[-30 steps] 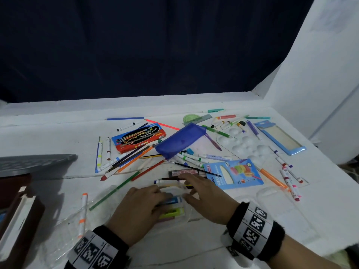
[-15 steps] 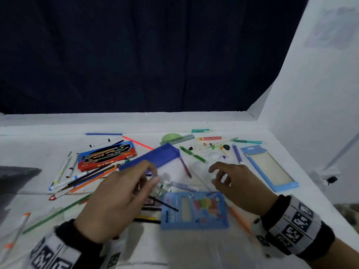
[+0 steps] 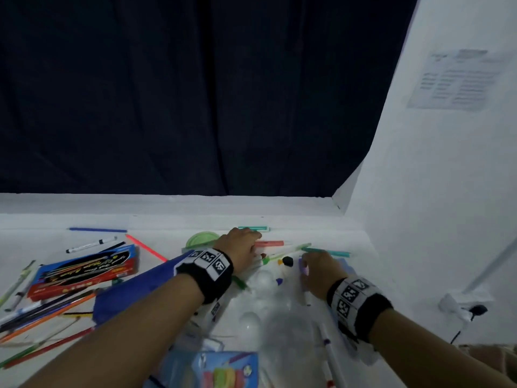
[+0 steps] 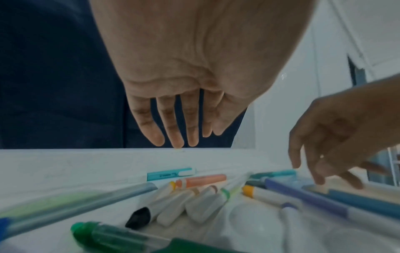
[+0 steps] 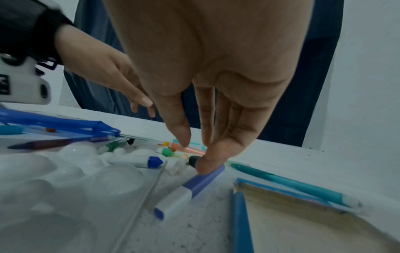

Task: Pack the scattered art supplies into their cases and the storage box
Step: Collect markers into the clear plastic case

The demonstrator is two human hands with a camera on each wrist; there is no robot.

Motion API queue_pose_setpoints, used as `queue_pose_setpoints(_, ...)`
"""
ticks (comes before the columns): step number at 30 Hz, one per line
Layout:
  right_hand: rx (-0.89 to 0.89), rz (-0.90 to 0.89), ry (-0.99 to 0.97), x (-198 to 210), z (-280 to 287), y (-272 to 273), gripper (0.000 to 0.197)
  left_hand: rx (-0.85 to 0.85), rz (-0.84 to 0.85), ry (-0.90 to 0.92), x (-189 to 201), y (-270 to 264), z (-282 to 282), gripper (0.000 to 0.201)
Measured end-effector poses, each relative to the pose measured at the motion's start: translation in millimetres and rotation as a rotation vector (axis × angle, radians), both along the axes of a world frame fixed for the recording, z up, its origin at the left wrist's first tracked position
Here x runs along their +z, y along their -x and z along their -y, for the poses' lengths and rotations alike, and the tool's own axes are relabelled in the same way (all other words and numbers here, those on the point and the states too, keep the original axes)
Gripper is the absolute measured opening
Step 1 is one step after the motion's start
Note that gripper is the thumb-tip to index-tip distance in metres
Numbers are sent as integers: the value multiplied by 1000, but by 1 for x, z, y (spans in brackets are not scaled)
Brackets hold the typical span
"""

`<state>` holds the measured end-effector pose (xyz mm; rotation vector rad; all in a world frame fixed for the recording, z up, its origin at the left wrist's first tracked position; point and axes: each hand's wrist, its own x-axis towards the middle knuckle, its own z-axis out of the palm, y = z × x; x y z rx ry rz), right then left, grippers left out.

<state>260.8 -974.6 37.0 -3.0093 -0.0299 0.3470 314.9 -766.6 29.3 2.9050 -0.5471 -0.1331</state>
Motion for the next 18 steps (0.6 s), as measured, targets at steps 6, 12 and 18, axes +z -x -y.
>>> queue_pose_setpoints(6,7,-17,-4,-22,-2,-27,28,0,-107,-236,-20,-54,31,28)
queue_pose_setpoints(12,-43,-31,-125,-29,2,-35,25,-10,-62,-300,-31,-74,36,28)
queue_pose_setpoints(18,-130,-23,-528,-14,0,-23,49,24,32,-75,-8,-55,20,33)
